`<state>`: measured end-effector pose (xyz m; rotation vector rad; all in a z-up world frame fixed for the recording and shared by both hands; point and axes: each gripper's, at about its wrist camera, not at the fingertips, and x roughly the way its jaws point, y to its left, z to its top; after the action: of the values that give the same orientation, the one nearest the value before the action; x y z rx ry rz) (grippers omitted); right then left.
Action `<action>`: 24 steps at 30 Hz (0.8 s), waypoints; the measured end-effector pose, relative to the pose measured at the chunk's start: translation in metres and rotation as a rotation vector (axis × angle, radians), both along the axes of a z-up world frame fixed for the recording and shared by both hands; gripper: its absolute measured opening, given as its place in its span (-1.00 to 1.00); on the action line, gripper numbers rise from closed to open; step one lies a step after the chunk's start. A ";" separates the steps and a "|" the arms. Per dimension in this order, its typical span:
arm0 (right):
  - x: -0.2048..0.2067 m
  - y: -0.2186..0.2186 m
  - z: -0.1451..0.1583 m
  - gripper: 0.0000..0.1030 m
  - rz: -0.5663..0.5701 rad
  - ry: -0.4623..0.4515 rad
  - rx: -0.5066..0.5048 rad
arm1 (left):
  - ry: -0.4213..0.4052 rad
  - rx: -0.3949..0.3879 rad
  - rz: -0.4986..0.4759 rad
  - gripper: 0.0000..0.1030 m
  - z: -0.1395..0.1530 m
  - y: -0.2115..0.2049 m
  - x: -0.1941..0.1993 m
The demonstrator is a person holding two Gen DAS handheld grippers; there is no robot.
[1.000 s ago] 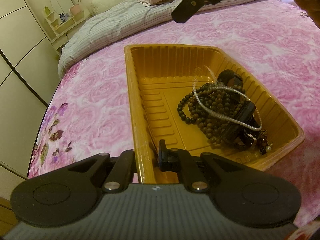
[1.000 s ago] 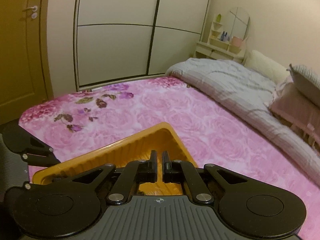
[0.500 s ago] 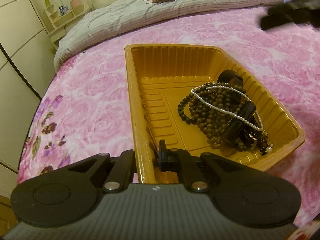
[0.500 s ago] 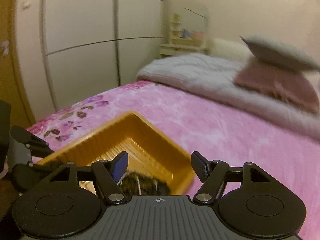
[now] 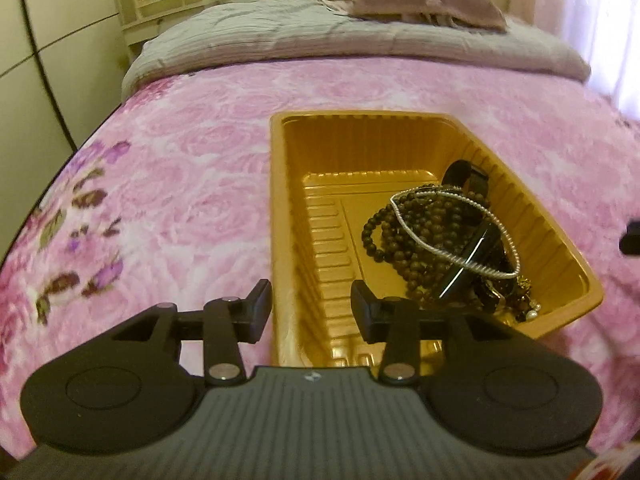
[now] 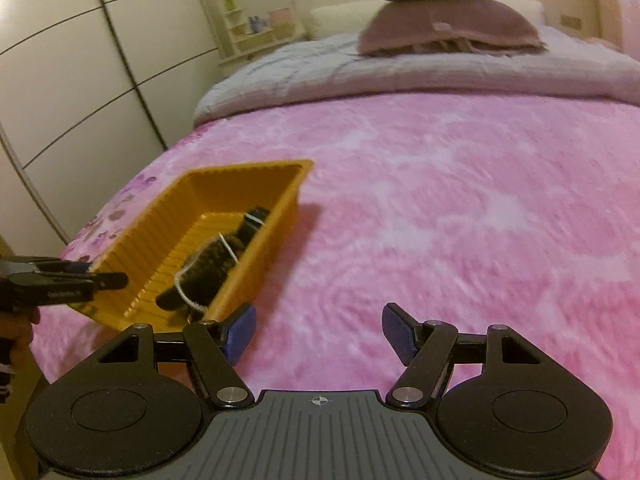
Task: Organize jewelry
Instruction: 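Set the tray down on the bedspread and open the left gripper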
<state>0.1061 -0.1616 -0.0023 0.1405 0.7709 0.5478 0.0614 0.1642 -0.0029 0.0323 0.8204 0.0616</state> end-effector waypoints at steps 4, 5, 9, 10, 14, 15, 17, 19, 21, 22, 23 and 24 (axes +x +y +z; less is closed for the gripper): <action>-0.013 -0.004 -0.007 0.35 -0.020 0.009 -0.010 | -0.066 -0.024 0.060 -0.12 0.009 0.000 -0.020; -0.016 -0.007 -0.009 0.35 -0.030 0.019 -0.009 | -0.095 -0.027 0.070 0.02 0.012 -0.003 -0.026; -0.022 -0.018 -0.013 0.35 -0.055 0.050 -0.012 | -0.161 -0.042 0.061 0.64 0.023 -0.025 -0.046; -0.022 -0.020 -0.013 0.36 -0.063 0.054 -0.017 | -0.170 -0.045 0.054 0.70 0.024 -0.031 -0.049; -0.025 -0.029 -0.011 0.37 -0.089 0.056 -0.033 | -0.192 -0.075 0.036 0.96 0.026 -0.057 -0.061; -0.027 -0.031 -0.010 0.38 -0.095 0.055 -0.038 | -0.197 -0.084 0.028 0.98 0.026 -0.063 -0.064; -0.029 -0.035 -0.010 0.39 -0.102 0.056 -0.043 | -0.182 -0.092 0.003 0.99 0.024 -0.074 -0.068; -0.032 -0.039 -0.010 0.40 -0.112 0.056 -0.046 | -0.147 -0.084 -0.002 0.99 0.020 -0.086 -0.068; -0.034 -0.041 -0.010 0.41 -0.117 0.060 -0.052 | -0.110 -0.085 0.001 0.99 0.017 -0.094 -0.067; -0.035 -0.041 -0.010 0.41 -0.117 0.061 -0.055 | -0.095 -0.091 -0.001 0.99 0.015 -0.096 -0.067; -0.036 -0.042 -0.010 0.42 -0.115 0.060 -0.059 | -0.085 -0.099 0.000 0.99 0.014 -0.100 -0.067; -0.038 -0.042 -0.010 0.42 -0.111 0.058 -0.063 | -0.078 -0.104 0.007 0.99 0.013 -0.103 -0.067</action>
<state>0.0681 -0.2036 -0.0123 0.1405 0.8311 0.4149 -0.0057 0.0612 0.0098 -0.0706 0.7451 0.0265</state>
